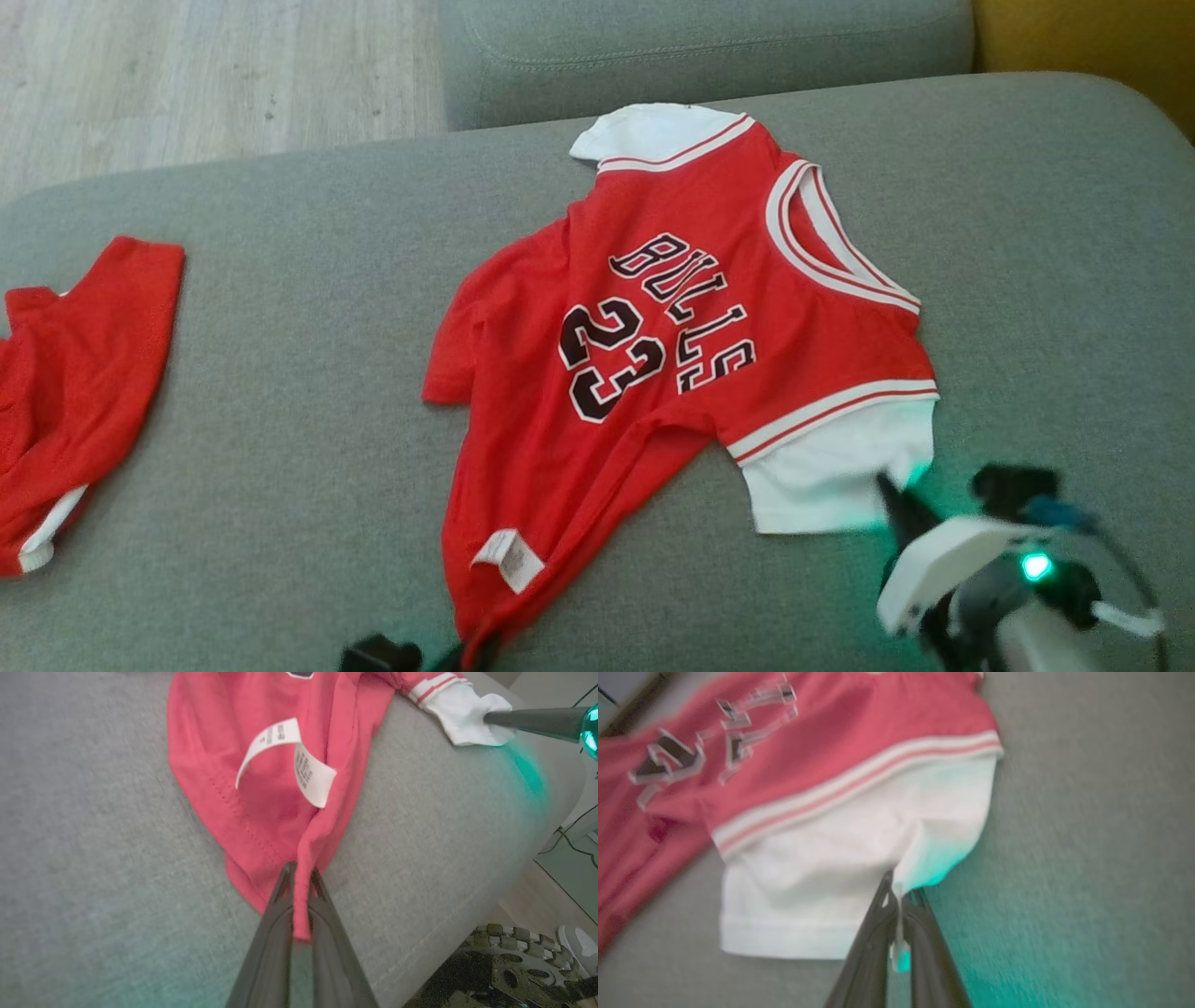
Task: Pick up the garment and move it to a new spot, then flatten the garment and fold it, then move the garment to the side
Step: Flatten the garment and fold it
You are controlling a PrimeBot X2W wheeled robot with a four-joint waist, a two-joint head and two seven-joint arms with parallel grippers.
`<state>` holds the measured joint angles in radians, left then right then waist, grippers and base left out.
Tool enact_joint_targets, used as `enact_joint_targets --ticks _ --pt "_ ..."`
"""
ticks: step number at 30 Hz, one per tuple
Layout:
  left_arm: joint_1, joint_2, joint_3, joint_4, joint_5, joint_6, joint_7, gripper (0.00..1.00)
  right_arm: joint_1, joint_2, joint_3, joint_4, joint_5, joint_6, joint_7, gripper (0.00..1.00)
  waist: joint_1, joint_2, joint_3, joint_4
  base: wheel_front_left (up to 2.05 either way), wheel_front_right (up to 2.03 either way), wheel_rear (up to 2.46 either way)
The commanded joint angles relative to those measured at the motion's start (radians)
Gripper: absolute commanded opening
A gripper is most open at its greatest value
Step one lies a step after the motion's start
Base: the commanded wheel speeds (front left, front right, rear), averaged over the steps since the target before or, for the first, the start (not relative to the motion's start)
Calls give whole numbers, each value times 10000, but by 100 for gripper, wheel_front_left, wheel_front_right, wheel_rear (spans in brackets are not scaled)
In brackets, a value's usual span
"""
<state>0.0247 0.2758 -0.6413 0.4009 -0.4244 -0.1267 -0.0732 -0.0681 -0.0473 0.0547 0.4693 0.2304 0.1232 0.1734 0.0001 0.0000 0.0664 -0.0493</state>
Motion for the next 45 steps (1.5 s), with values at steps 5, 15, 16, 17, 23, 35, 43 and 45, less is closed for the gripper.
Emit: enact_joint_targets --ticks 5,15,16,17,23,35,43,45 --pt "-247 763 1285 -2144 -975 48 -84 0 -310 -37 -379 -3139 2630 75 -138 0 -1 0 -154 -34 0 0 0" --pt "246 2999 3082 -9165 -3269 130 2039 0 -156 -106 -2680 -9896 5482 75 2087 0 -1 0 -361 -175 0 0 0" --pt "91 3238 3260 -9785 -3431 151 2335 0 -413 -90 -2889 -10335 5709 75 2379 0 -1 0 -350 -196 0 0 0" --pt "-113 3482 3449 -10345 -3568 172 2632 0 -713 -76 -3077 -10683 5926 75 2700 0 -1 0 -309 -223 0 0 0" --pt "-2806 4685 4369 -11898 -4495 130 4329 0 -3657 -43 -3945 -10899 5654 75 4748 0 -1 0 588 -246 0 0 0" --pt "-10699 4122 2445 -5941 -4314 -34 5134 0 -10258 -32 -3611 -5886 3035 75 5385 0 -1 0 3817 -39 0 0 0" --pt "-14900 2996 1092 -900 -2481 -38 1864 0 -13645 -31 -3289 -2039 2138 75 2110 0 -1 0 4964 -94 0 0 0" --pt "-15272 2773 839 -174 -2321 -38 984 0 -13880 -31 -3108 -1478 2183 75 1390 0 -1 0 5007 -116 0 0 0"
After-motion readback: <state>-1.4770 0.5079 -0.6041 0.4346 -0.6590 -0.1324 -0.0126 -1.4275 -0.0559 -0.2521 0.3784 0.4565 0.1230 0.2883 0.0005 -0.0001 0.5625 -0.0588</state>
